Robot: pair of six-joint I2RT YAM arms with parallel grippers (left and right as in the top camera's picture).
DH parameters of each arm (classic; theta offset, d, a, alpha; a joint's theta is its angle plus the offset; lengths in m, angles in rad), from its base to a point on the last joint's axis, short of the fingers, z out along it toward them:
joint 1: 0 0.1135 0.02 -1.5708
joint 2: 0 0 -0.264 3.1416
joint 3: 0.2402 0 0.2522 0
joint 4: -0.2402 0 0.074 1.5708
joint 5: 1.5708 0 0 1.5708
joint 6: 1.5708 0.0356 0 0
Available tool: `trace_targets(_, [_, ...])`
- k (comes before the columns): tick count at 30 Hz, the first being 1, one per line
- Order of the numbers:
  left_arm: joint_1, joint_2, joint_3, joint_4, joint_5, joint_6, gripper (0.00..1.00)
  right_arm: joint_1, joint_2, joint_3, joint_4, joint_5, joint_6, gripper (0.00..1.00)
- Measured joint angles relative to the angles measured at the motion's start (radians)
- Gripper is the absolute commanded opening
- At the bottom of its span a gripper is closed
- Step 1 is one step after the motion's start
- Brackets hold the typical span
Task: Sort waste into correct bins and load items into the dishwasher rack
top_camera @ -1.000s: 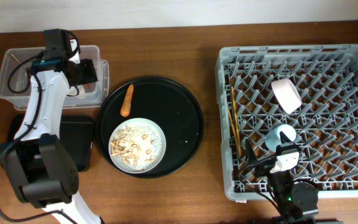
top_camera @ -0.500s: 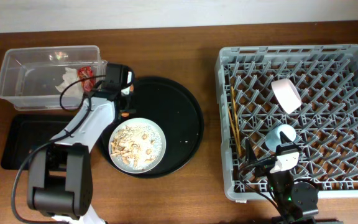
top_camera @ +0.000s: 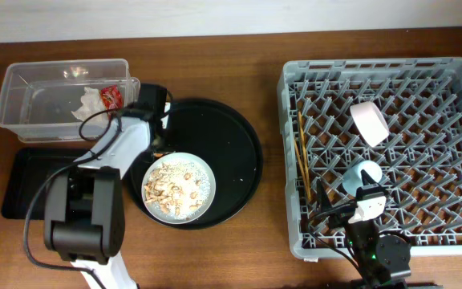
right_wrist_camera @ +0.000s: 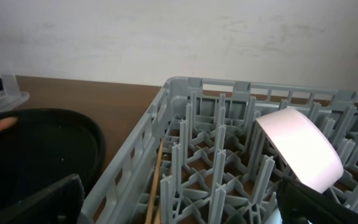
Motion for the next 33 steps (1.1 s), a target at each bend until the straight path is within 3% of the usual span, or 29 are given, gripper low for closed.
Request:
trace_targets(3, [0.000, -0.051, 0.188, -0.232, -0.008, 0.000, 0.02, 0.000, 0.000, 0.000, 0.001, 0.000, 0.000, 0.98])
trace_targets(6, [0.002, -0.229, 0.244, -0.409, -0.037, -0.014, 0.01, 0.000, 0.000, 0.000, 0.000, 0.000, 0.000, 0.98])
trace_targets(8, [0.021, -0.328, 0.254, -0.550, -0.113, -0.077, 0.01, 0.000, 0.000, 0.000, 0.000, 0.000, 0.000, 0.98])
trace_targets(11, [0.160, -0.359, 0.208, -0.706, -0.222, -0.262, 0.01, 0.000, 0.000, 0.000, 0.000, 0.000, 0.000, 0.98])
trace_targets(15, [0.328, -0.354, 0.026, -0.572, -0.233, -0.504, 0.02, 0.000, 0.000, 0.000, 0.000, 0.000, 0.000, 0.98])
trace_targets(16, [0.414, -0.351, -0.085, -0.493, -0.195, -0.552, 0.19, 0.000, 0.000, 0.000, 0.000, 0.000, 0.000, 0.98])
trace_targets(18, [0.465, -0.349, -0.158, -0.375, -0.136, -0.590, 0.33, 0.000, 0.000, 0.000, 0.000, 0.000, 0.000, 0.98])
trace_targets(20, [0.504, -0.347, -0.232, -0.283, -0.053, -0.614, 0.59, 0.000, 0.000, 0.000, 0.000, 0.000, 0.000, 0.98])
trace_targets(22, [0.507, -0.347, -0.241, -0.276, -0.003, -0.620, 0.66, 0.000, 0.000, 0.000, 0.000, 0.000, 0.000, 0.98])
trace_targets(28, [0.436, -0.389, -0.208, -0.314, 0.193, -0.529, 0.72, 0.000, 0.000, 0.000, 0.000, 0.000, 0.000, 0.98])
trace_targets(30, [0.285, -0.437, -0.193, -0.288, 0.231, -0.454, 0.68, 0.000, 0.000, 0.000, 0.000, 0.000, 0.000, 0.98])
trace_targets(33, [0.022, -0.443, -0.188, -0.233, 0.249, -0.294, 0.52, 0.000, 0.000, 0.000, 0.000, 0.000, 0.000, 0.98])
